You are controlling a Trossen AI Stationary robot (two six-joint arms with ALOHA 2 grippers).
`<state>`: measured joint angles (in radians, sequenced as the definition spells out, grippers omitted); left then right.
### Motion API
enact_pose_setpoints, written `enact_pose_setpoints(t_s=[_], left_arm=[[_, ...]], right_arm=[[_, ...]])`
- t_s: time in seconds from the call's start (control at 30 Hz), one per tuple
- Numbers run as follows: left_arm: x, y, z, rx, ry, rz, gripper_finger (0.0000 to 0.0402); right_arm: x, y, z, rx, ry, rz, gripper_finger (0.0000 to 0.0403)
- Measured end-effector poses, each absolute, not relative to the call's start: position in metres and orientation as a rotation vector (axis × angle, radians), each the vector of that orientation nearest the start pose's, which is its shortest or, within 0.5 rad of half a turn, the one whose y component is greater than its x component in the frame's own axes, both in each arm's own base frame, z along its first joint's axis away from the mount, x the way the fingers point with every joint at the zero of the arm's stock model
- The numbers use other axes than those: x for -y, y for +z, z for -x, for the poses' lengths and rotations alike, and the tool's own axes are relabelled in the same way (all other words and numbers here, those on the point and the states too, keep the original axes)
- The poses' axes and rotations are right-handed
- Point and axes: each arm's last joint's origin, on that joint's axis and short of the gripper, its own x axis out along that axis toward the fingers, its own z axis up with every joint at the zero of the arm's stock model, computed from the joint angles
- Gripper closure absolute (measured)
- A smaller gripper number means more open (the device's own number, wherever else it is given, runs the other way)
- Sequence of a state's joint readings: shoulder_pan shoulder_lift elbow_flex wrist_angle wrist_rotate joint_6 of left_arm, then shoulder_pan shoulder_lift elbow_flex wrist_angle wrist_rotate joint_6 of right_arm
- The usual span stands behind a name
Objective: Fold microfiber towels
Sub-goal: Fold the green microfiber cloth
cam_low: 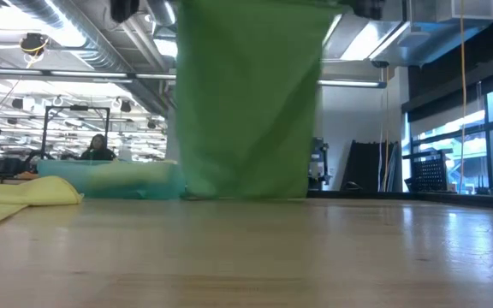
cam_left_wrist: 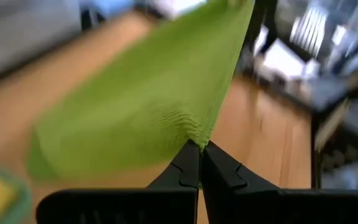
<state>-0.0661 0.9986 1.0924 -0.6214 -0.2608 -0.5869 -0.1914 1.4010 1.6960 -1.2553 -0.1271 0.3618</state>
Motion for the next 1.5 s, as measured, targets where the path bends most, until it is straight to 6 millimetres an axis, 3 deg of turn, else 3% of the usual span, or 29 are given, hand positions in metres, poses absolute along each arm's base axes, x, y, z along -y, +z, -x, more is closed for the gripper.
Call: enact_pose_setpoints(t_s=[0.2, 0.47, 0.63, 0.8, 0.97, 1.27, 1.5], left_arm=[[0.047, 0.321, -0.219, -0.748, 0.274, 0.412, 0.0401], [0.102, 0.273, -0.248, -0.999, 0.145, 0.403, 0.0401], [0.131, 0.252, -0.255, -1.056, 0.102, 0.411, 0.0401], [0.145, 0.246, -0.256, -1.065, 0.064, 0.423, 0.0401], [0.129, 0.243, -0.254, -1.074, 0.188, 0.288, 0.0401], [0.082, 0.24, -0.262, -1.061, 0.431, -0.016, 0.0401], [0.042, 0.229, -0.268, -1.098, 0.556, -0.015, 0.0401]], right_arm=[[0.012, 0.348, -0.254, -1.18, -0.161, -0.475, 0.038], [-0.045, 0.262, -0.261, -1.281, 0.038, -0.716, 0.038], [-0.07, 0.237, -0.257, -1.298, 0.113, -0.797, 0.038], [-0.081, 0.235, -0.258, -1.288, 0.187, -0.831, 0.038], [-0.067, 0.233, -0.263, -1.19, 0.054, -0.735, 0.038], [-0.013, 0.231, -0.27, -1.031, -0.306, -0.441, 0.038], [0.03, 0.231, -0.269, -1.006, -0.431, -0.307, 0.038]])
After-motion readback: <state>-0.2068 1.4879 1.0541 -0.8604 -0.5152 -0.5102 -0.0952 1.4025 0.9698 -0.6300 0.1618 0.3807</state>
